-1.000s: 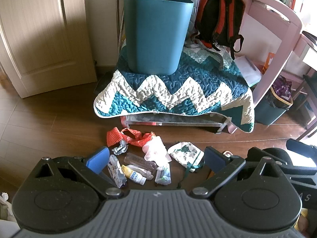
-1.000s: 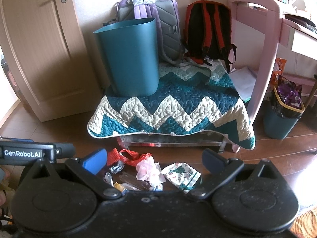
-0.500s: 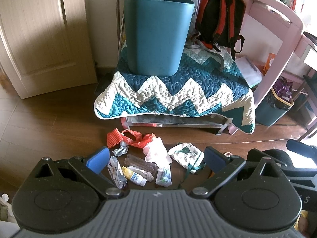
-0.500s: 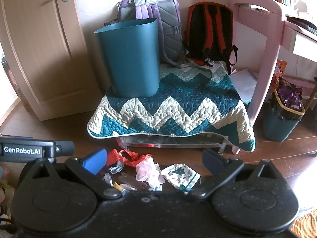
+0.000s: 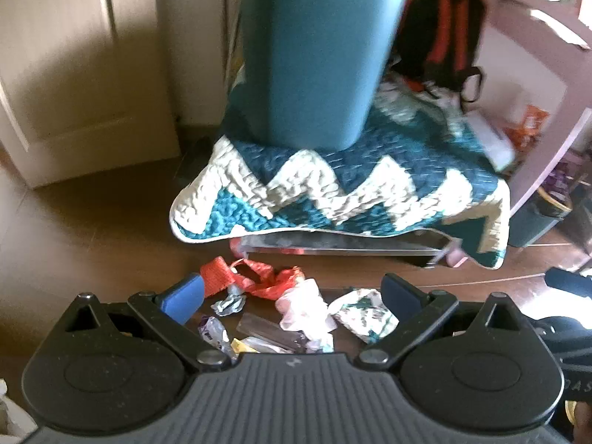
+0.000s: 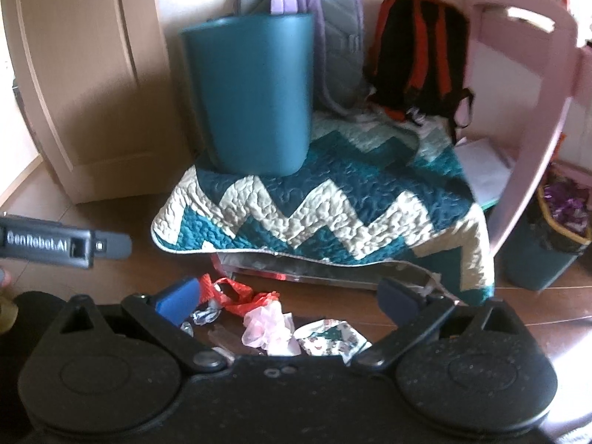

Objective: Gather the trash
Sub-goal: 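Grasp the Christmas-print paper bag with the right tool while the left tool grasps the pink mesh bag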

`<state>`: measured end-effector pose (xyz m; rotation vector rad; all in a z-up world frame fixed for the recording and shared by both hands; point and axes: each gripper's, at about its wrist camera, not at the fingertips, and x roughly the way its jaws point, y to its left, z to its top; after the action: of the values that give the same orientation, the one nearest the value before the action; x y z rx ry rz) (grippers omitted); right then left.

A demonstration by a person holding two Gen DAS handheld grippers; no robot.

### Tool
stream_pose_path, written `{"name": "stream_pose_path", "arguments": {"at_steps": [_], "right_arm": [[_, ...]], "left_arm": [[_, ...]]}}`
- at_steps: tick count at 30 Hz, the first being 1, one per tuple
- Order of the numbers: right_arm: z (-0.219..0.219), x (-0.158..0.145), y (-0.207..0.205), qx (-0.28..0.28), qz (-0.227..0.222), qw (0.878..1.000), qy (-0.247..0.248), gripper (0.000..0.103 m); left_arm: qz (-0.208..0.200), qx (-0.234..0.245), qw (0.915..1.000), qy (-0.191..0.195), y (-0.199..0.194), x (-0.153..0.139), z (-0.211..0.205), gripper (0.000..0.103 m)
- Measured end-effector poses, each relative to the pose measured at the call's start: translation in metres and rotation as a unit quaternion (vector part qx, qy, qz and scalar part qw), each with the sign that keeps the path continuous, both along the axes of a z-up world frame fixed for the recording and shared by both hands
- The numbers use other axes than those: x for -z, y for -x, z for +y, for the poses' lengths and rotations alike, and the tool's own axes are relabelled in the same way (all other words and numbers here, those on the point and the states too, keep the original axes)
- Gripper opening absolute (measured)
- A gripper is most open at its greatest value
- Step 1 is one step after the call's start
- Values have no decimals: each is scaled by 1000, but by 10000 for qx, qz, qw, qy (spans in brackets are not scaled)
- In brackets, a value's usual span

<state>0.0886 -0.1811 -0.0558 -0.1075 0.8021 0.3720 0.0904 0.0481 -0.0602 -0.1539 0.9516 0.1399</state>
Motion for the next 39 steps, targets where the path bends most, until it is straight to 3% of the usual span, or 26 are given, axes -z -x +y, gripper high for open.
{"name": "stream_pose_path", "arguments": {"at_steps": [9, 12, 20, 27, 33, 39], "right_arm": [[15, 75, -80, -396, 471, 9981, 36, 101], [20, 104, -107, -452, 599, 9970, 198, 101], [18, 195, -183, -299, 1470, 9865, 659, 98], [1, 294, -229, 74, 2251, 9690, 1017, 96], [-3, 362, -245, -323, 2610, 9552, 1357, 95], [-4, 411, -259, -685, 2843, 9421, 1641, 92]], "left_arm": [[478, -387, 9981, 13, -77, 78, 31, 102], [645, -279, 9975, -35, -98, 109, 31, 102], [1274, -98, 9918, -71, -147, 190, 14, 102], [1967, -60, 9804, -21, -178, 268, -3, 102], [2455, -55, 9693, 98, -196, 329, -13, 102], [2811, -129, 9593, 242, -213, 385, -19, 101]]}}
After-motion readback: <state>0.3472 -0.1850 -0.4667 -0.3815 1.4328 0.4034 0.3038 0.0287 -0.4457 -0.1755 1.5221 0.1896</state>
